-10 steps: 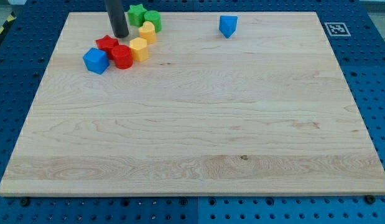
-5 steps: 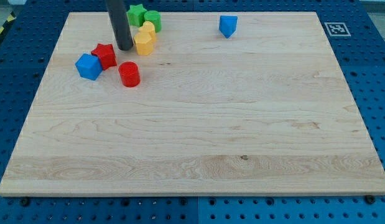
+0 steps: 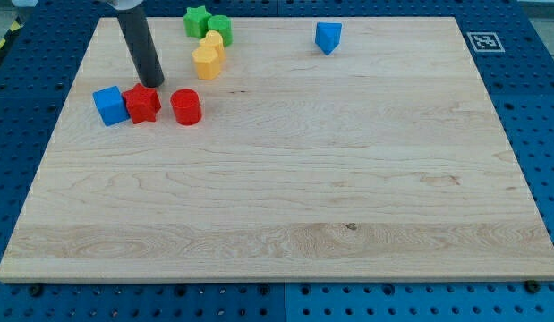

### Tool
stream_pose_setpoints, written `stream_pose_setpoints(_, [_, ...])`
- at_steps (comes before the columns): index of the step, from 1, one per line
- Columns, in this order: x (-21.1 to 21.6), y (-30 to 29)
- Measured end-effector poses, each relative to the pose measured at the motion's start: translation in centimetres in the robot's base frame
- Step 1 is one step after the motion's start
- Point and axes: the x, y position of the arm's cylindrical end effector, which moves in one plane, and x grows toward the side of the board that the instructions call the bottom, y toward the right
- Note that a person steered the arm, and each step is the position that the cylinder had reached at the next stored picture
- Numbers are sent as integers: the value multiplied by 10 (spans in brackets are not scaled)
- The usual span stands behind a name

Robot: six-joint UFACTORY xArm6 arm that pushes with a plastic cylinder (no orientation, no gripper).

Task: Place the red blocks and the blue cube in a horizontal line

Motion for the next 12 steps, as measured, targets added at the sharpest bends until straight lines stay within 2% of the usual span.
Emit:
stream_pose_setpoints(2, [38,2])
stream_pose_setpoints(3, [33,2])
stream_pose_setpoints(4, [3,12])
stream_pose_setpoints(6, [4,103])
stream_pose_setpoints(7, [25,130])
stream_pose_setpoints(8, [40,125])
stream_pose_setpoints(12, [49,72])
